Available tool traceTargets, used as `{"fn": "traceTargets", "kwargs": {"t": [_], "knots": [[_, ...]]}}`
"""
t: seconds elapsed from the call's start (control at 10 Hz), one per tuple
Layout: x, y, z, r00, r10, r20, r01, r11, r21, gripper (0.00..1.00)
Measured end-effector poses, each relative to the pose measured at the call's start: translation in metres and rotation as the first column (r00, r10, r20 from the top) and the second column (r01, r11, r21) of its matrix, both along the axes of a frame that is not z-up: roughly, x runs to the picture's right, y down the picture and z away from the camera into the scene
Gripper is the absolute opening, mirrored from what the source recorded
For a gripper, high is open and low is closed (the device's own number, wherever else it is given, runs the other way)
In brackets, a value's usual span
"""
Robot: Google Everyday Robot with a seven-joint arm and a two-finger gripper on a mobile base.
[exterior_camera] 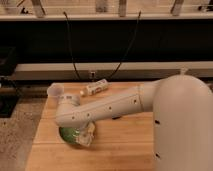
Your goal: Place the white sponge in the ceramic bowl
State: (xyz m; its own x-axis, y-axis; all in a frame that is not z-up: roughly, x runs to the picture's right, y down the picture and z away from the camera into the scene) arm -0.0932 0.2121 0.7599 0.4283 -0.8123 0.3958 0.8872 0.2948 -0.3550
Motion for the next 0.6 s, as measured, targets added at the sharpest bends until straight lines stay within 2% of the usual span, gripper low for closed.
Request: {"fn": "traceTargets", "kwargs": {"t": [0.6], "knots": [[0.0005,-0.0009,0.0007,1.0,-0.013,0.012,0.013,0.9998,0.014,0.14]]}}
